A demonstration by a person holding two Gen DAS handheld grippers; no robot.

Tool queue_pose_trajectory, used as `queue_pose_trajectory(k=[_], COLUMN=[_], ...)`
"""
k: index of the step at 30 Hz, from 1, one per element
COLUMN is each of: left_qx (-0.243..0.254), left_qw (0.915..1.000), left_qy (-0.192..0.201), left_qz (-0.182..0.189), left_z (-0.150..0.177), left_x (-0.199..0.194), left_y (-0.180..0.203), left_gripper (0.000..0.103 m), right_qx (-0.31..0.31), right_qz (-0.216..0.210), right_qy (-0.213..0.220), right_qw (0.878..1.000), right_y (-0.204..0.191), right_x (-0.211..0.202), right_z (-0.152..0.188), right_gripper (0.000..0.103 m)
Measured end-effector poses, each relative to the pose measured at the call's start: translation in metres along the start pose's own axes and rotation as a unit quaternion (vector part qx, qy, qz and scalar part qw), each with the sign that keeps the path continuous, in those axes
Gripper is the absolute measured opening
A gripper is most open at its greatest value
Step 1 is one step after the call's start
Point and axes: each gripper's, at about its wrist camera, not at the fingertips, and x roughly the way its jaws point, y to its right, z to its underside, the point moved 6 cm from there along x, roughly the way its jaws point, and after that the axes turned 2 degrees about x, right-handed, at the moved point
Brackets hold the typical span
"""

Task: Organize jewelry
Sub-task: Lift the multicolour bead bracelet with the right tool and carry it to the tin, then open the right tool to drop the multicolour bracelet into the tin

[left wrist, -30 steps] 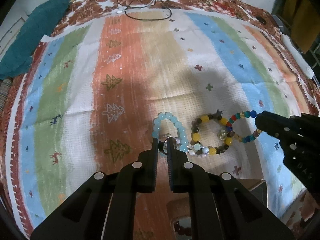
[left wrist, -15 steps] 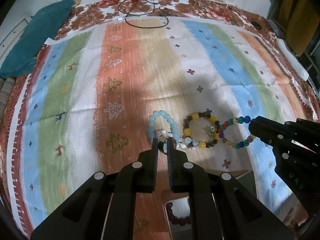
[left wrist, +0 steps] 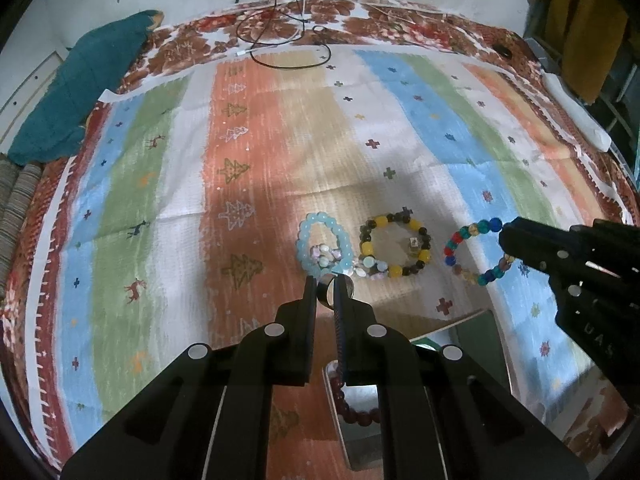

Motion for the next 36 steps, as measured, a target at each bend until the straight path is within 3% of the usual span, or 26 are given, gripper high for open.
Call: queue_pose_trajectory(k=[18, 36], left_qx=[-0.018, -0.022], left_qw=[0.9996, 0.9978], left_qy=[0.014, 0.045], left_qz=[0.016, 0.042], left_z=[0.025, 0.051], left_x=[-0.025, -0.058], left_y=[0.013, 0.03], left_gripper=[0.008, 0.008], right_qx=[-0.009, -0.009], right_qz=[-0.007, -0.02], right_qy=[0.029, 0.029], right_qw=[1.0, 0.999], right_y=[-0.012, -0.021], right_x=[-0.028, -0.043], right_z=[0.018, 0.046], right_gripper=[0.01, 0.01])
